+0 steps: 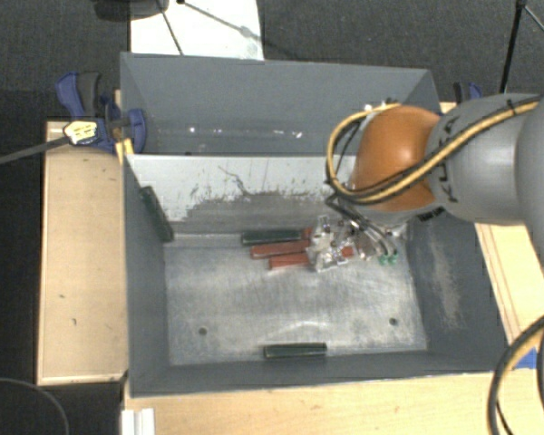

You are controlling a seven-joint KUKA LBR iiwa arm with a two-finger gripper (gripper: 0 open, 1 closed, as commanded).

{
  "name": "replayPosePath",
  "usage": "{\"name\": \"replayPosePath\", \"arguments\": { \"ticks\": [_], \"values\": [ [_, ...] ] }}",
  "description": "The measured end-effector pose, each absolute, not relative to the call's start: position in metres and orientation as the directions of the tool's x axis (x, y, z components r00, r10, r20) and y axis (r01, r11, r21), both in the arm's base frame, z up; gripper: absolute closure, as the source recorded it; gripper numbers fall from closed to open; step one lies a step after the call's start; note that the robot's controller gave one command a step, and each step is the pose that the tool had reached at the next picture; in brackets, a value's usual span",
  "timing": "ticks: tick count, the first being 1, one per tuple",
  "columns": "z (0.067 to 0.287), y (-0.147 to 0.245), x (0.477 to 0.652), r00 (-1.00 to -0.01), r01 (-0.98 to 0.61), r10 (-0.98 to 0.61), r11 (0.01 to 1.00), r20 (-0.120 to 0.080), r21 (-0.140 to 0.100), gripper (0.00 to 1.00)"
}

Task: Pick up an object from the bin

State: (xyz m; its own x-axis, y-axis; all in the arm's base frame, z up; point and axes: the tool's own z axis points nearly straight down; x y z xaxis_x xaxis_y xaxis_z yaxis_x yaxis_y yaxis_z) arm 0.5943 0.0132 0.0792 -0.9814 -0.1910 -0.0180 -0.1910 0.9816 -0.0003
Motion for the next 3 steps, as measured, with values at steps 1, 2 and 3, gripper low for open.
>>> {"name": "replayPosePath", "arguments": {
  "ticks": [1, 2, 3],
  "values": [
    [0.076, 0.012, 0.59, -0.981, -0.192, -0.192, 0.981, -0.002, 0.0, 0.0],
    [0.076, 0.012, 0.591, -0.981, -0.192, -0.192, 0.981, -0.003, 0.0, 0.0],
    [0.079, 0.076, 0.598, -0.999, -0.037, -0.037, 0.999, -0.02, 0.001, 1.0]
  ]
}}
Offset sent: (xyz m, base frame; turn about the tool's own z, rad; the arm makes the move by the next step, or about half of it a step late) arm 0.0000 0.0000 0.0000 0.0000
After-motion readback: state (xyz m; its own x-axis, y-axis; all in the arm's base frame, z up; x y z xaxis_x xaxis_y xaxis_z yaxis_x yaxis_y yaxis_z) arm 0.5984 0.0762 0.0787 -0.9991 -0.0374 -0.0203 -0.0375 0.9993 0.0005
